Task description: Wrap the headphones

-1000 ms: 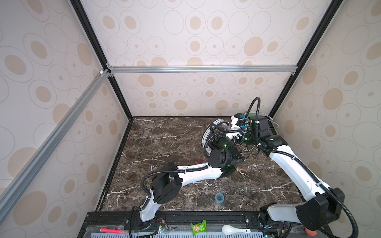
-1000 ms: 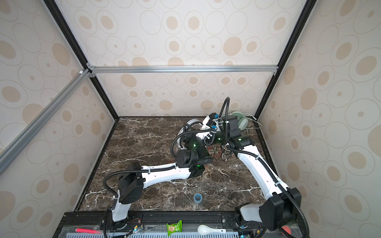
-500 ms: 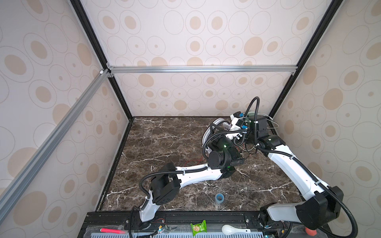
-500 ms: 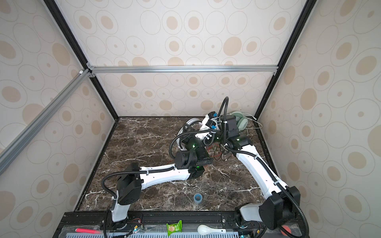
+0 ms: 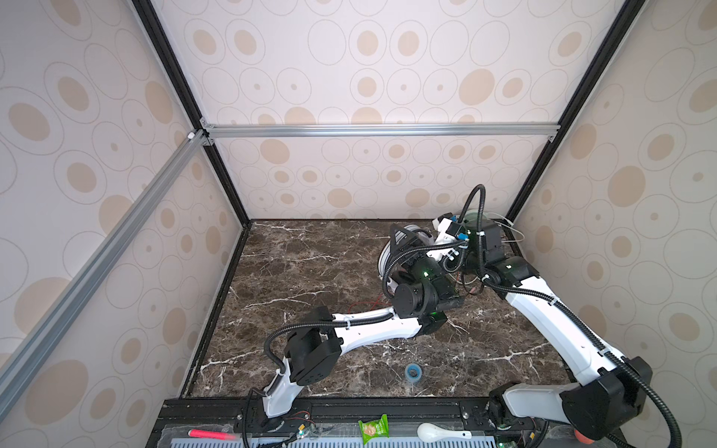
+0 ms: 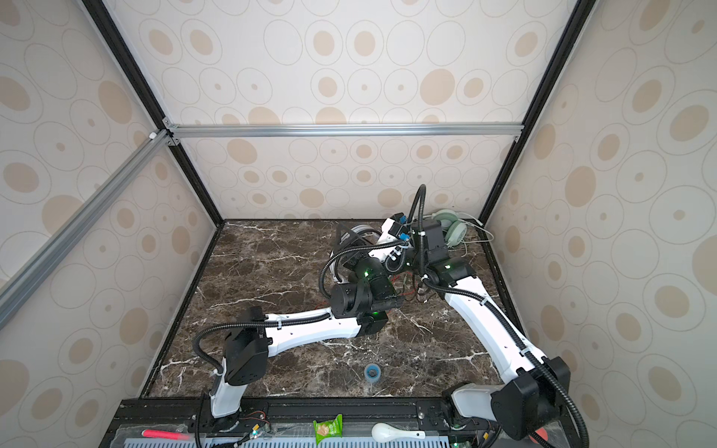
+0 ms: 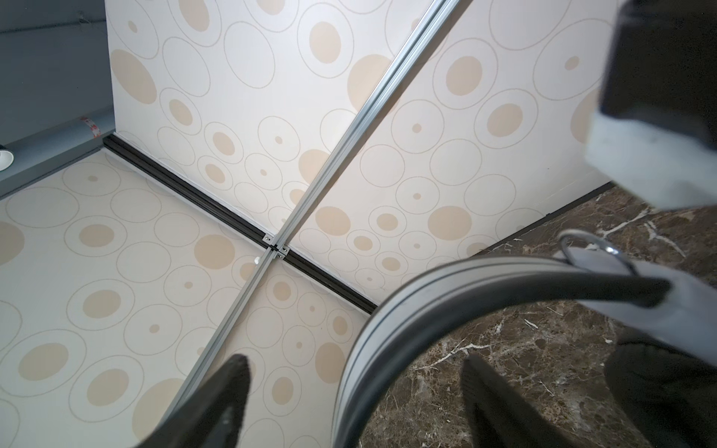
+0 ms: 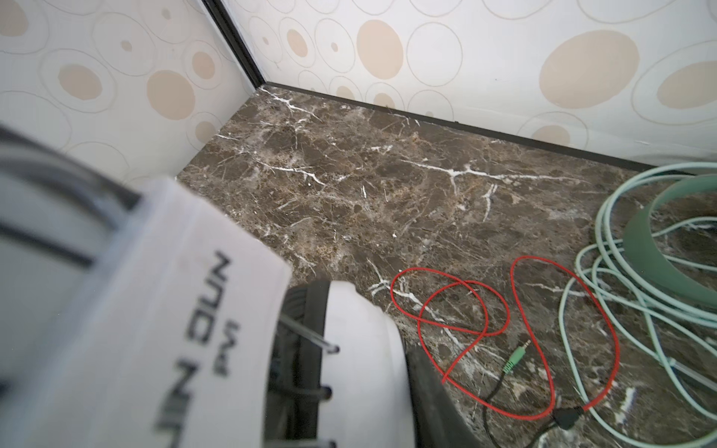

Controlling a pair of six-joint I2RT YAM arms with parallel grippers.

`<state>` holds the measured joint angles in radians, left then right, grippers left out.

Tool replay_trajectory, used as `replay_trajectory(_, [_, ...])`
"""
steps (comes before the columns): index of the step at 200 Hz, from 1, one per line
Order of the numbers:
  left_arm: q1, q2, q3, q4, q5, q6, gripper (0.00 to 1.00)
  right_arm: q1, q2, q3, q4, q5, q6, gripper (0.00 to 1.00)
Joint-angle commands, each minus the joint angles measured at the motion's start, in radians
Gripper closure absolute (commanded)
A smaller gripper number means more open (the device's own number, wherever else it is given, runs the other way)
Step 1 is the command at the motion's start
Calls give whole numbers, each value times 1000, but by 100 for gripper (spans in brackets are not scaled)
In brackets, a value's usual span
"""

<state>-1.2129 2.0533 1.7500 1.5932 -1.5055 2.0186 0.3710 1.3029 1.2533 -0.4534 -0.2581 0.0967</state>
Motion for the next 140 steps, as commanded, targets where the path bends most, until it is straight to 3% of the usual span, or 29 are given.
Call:
replay_trajectory(1, [-11,22,-42,250,-172,142,2,-22,23,74,-23,88,51,100])
replay_trajectory(62, [-7,39,-104,252,-165,58,2,-140,143,193,-195,280,161,100])
replay_trajectory(92, [-6,81,-91,254,-196,-10,2,-199,162,223,-211,286,201,100])
replay_trajectory(117, [-14,121,89,255,-194,18,2,-202,166,255,-223,265,181,100])
replay_trajectory(140, [-14,203,400,254,-196,116,2,-204,167,263,-231,246,168,100])
